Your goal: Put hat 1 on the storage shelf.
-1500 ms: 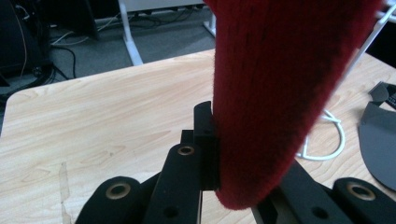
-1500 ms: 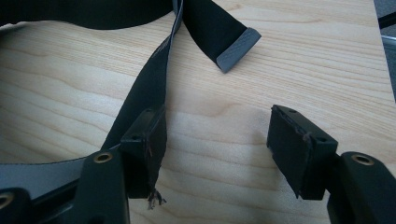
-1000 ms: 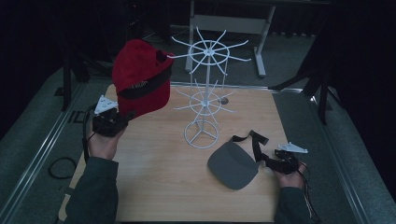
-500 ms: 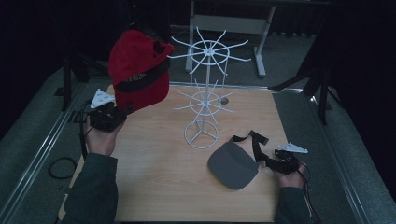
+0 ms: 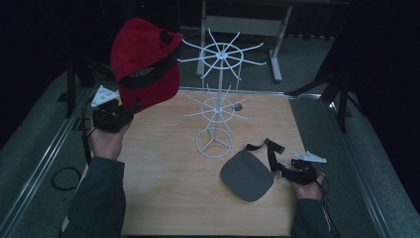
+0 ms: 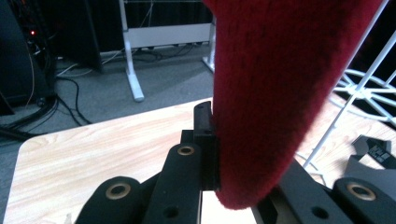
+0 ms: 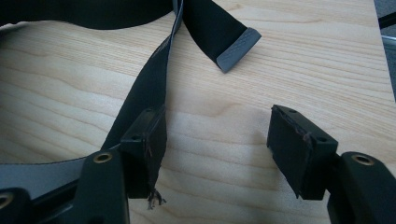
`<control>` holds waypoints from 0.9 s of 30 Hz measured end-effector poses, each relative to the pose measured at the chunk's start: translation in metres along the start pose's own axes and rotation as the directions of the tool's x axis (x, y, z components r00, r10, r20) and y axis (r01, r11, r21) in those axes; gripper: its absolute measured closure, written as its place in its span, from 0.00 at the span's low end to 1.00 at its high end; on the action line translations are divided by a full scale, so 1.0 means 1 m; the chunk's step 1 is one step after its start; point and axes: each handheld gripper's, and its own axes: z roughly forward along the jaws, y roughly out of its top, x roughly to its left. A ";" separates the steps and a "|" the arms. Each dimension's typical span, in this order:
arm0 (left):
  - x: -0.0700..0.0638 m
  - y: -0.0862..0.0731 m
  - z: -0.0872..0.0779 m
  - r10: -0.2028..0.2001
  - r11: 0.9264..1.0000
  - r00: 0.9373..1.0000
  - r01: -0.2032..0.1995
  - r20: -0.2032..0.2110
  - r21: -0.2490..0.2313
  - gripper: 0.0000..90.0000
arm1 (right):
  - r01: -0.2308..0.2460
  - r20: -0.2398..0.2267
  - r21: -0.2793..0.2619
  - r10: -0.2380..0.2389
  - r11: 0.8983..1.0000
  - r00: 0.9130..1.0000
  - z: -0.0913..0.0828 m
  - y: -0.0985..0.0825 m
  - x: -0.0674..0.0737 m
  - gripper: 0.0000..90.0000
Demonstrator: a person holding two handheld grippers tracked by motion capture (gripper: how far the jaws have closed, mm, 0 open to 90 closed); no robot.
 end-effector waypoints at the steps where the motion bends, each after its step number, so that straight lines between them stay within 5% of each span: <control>1: 0.000 0.001 0.000 -0.002 1.000 1.000 0.002 0.004 -0.006 0.96 | 0.000 0.000 0.000 0.000 1.000 1.000 0.000 0.000 0.000 0.42; 17: -0.007 0.007 0.000 0.016 0.999 0.999 -0.014 0.049 -0.036 0.95 | 0.000 0.000 0.000 0.000 1.000 1.000 0.000 0.000 0.000 0.42; 27: -0.011 -0.004 0.010 0.062 0.997 0.997 -0.063 0.042 0.034 0.95 | 0.000 0.000 0.000 0.000 1.000 1.000 0.000 0.000 0.000 0.42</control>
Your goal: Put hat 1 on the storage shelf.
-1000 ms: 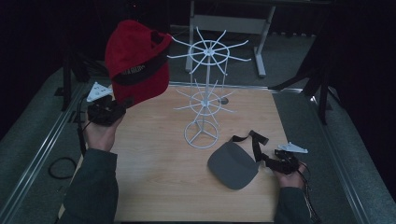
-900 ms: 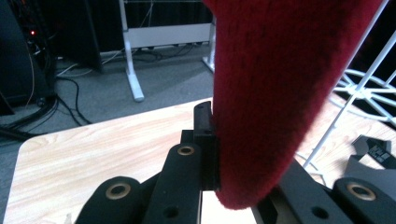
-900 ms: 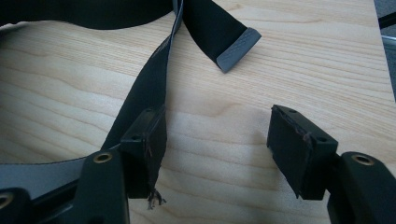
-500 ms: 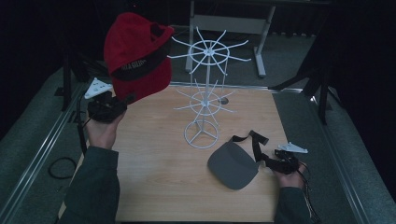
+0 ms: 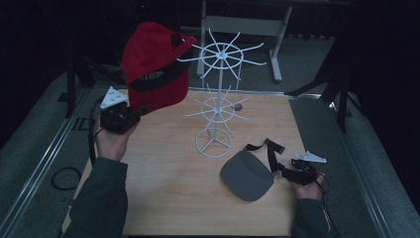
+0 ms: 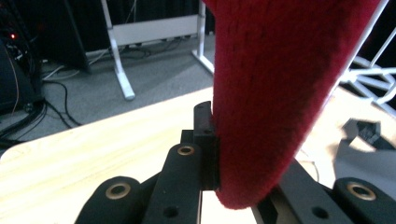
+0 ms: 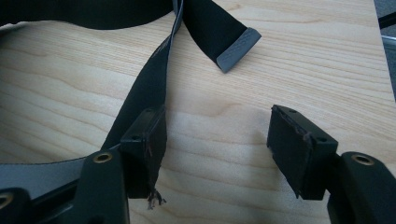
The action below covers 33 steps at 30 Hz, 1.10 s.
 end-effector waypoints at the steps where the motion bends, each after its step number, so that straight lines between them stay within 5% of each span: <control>1: 0.000 -0.004 0.002 0.012 1.000 1.000 -0.012 -0.003 0.025 0.95 | 0.000 0.000 0.000 0.000 1.000 1.000 0.000 0.000 0.000 0.42; 14: -0.001 -0.034 0.017 0.075 0.985 0.997 -0.071 -0.024 0.160 0.95 | 0.001 0.000 0.001 -0.001 1.000 1.000 0.000 0.000 0.000 0.42; 20: -0.002 -0.046 0.023 0.079 0.979 0.997 -0.076 -0.007 0.189 0.95 | 0.002 0.000 0.000 -0.002 1.000 1.000 0.000 0.000 0.000 0.42; 33: -0.003 -0.054 0.026 0.064 0.979 0.998 -0.066 0.018 0.195 0.94 | -0.002 0.000 0.000 0.002 1.000 1.000 0.000 0.000 0.000 0.42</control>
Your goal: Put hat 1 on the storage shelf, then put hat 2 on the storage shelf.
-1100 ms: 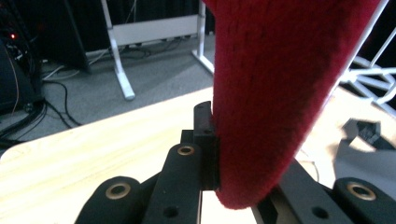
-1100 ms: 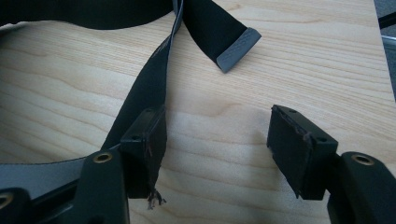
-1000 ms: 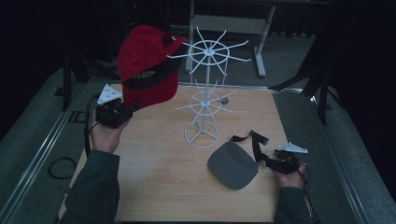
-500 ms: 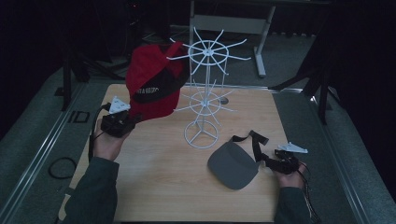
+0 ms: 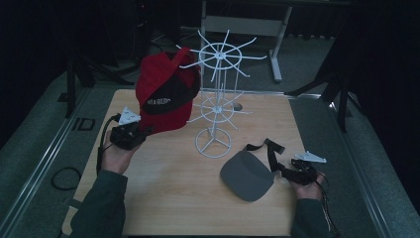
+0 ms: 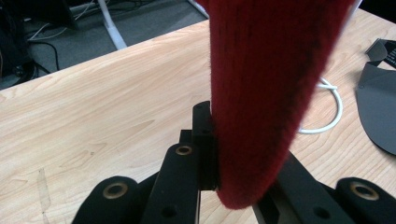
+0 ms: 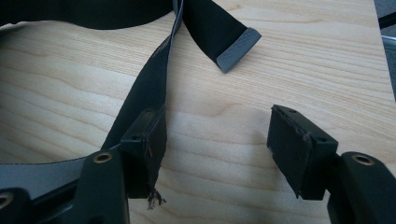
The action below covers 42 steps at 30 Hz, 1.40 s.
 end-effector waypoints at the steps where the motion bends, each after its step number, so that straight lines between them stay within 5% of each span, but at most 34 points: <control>1: 0.000 -0.001 0.000 0.001 1.000 1.000 -0.001 0.000 0.000 0.93 | 0.000 0.000 0.000 0.000 1.000 1.000 0.000 0.000 0.000 0.42; 22: 0.005 -0.015 -0.010 -0.063 0.997 0.998 0.063 -0.001 -0.035 0.68 | 0.001 0.003 0.001 -0.001 1.000 1.000 0.000 0.000 0.000 0.42; 42: 0.006 -0.044 -0.001 -0.088 0.996 0.996 0.088 -0.030 -0.005 0.64 | -0.015 0.019 0.020 0.015 1.000 1.000 0.001 0.004 0.001 0.45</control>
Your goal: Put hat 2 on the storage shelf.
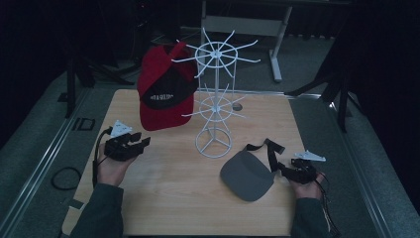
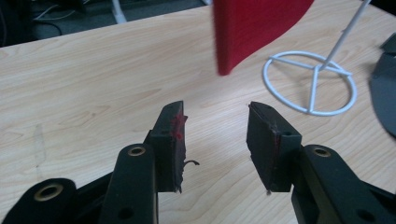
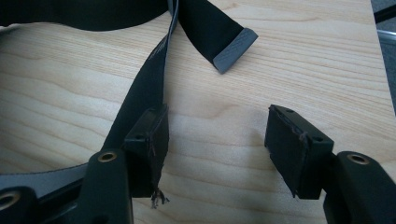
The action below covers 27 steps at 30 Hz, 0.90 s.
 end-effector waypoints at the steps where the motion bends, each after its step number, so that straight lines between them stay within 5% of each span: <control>1: 0.000 -0.001 0.000 -0.005 1.000 1.000 0.005 0.000 -0.002 0.64 | -0.003 0.004 0.002 0.003 1.000 1.000 0.000 0.000 0.000 0.47; 7: 0.002 -0.007 0.003 -0.026 1.000 1.000 0.026 -0.007 -0.002 0.64 | -0.027 0.010 0.008 0.027 1.000 1.000 -0.002 0.004 -0.001 0.56; 14: -0.001 -0.010 0.009 -0.018 1.000 1.000 0.018 -0.015 0.012 0.63 | -0.012 -0.004 -0.041 0.012 0.999 1.000 -0.008 0.016 0.002 0.59; 27: -0.003 -0.022 0.014 -0.035 0.999 0.999 0.035 -0.028 0.027 0.61 | 0.022 -0.014 -0.045 -0.022 0.999 1.000 -0.001 0.031 0.007 0.61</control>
